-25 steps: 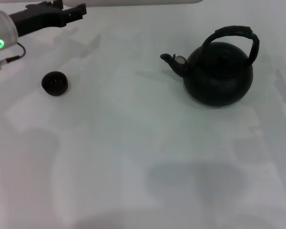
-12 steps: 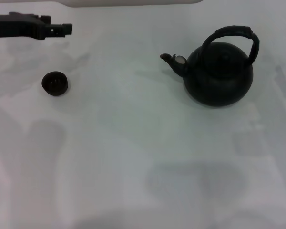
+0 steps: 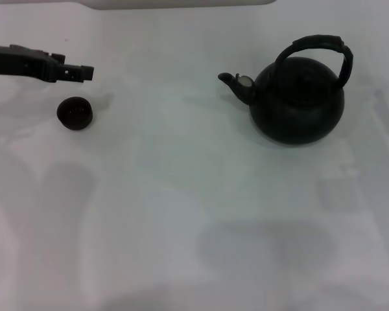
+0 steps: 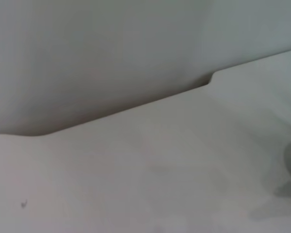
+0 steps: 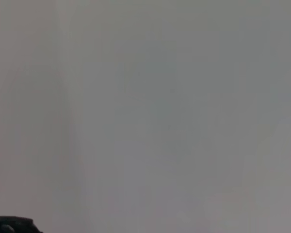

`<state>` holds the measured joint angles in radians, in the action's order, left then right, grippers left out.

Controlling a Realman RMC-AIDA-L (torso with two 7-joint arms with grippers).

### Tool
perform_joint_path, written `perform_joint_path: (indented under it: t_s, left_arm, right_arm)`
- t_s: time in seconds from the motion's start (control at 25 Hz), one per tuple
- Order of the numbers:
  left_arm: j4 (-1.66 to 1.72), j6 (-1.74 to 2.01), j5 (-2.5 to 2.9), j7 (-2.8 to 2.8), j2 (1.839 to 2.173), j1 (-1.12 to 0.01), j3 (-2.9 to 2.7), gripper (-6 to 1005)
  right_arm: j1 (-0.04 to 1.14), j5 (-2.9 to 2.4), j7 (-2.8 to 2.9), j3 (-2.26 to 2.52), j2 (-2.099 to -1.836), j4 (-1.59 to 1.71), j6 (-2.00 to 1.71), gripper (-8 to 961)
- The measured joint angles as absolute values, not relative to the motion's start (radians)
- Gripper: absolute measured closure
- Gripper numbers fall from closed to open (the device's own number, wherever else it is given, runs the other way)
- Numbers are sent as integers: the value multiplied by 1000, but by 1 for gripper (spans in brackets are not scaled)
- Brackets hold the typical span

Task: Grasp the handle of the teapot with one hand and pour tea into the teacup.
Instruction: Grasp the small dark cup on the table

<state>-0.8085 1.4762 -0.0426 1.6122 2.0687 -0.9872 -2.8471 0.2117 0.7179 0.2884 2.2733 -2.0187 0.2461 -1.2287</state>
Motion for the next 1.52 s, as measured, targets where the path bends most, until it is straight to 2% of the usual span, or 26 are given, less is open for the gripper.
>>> perform_joint_path:
  t_s: [1.52]
  left_arm:
    - [-710,1329,145,1664,2073,-1002,-2847,204]
  right_arm:
    - [215,727,291,2281,-2020,250,-1229,112]
